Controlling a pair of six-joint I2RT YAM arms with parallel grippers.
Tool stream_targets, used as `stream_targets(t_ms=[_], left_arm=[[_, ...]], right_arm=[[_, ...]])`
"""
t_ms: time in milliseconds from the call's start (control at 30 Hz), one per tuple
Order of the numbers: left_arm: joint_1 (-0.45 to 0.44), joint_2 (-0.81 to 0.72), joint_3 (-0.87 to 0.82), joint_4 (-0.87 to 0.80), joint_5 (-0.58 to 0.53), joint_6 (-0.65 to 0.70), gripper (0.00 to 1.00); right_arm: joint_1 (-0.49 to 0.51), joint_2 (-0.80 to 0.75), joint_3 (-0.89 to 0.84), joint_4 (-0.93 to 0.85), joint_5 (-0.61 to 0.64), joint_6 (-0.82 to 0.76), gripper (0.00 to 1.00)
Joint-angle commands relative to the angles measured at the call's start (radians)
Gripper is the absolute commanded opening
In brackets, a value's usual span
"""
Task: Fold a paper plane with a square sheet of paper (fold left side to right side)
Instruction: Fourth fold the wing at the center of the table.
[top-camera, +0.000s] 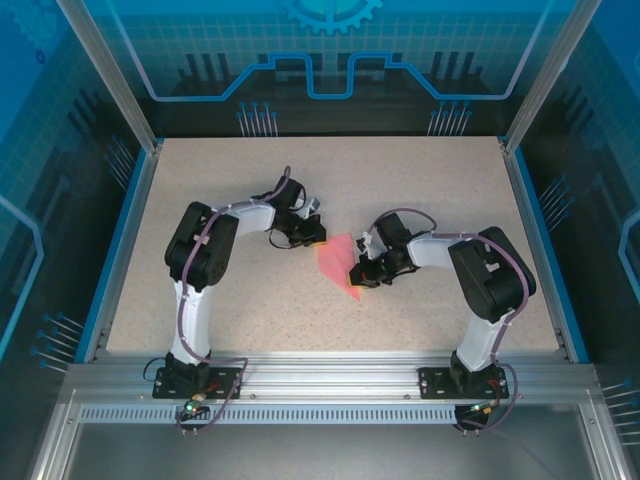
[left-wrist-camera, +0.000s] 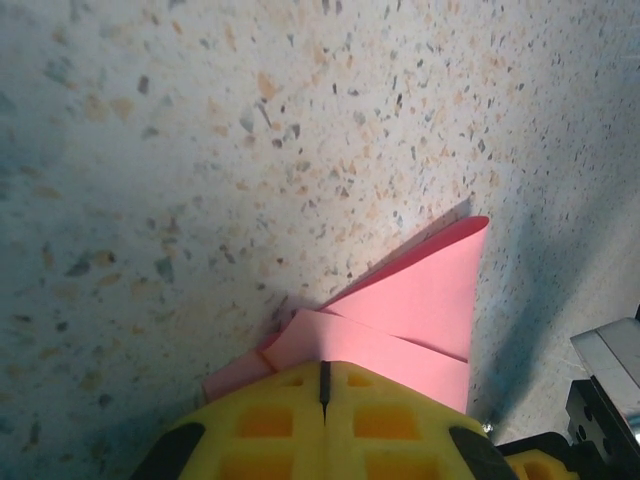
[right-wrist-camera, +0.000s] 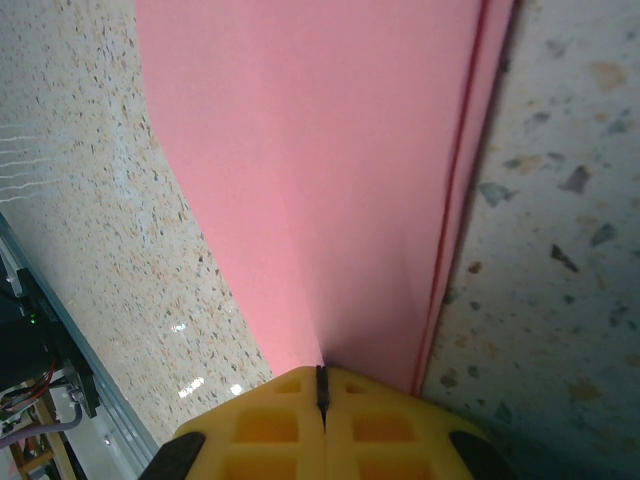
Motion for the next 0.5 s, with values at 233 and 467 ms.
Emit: stream_targets(t_ms=[233,467], left_arm=[[0.091,0.093,0.136,-0.051,-0.116,0.049,0.00],[0.097,0.010,0.114,-0.059,-0.109,0.051,0.07]], right_arm=[[-0.002,0.030,-0.065,-0.181,0.129,-0.007,0.00],[-0.003,-0.008,-0.054,-0.132,0.096,0.015,0.02]])
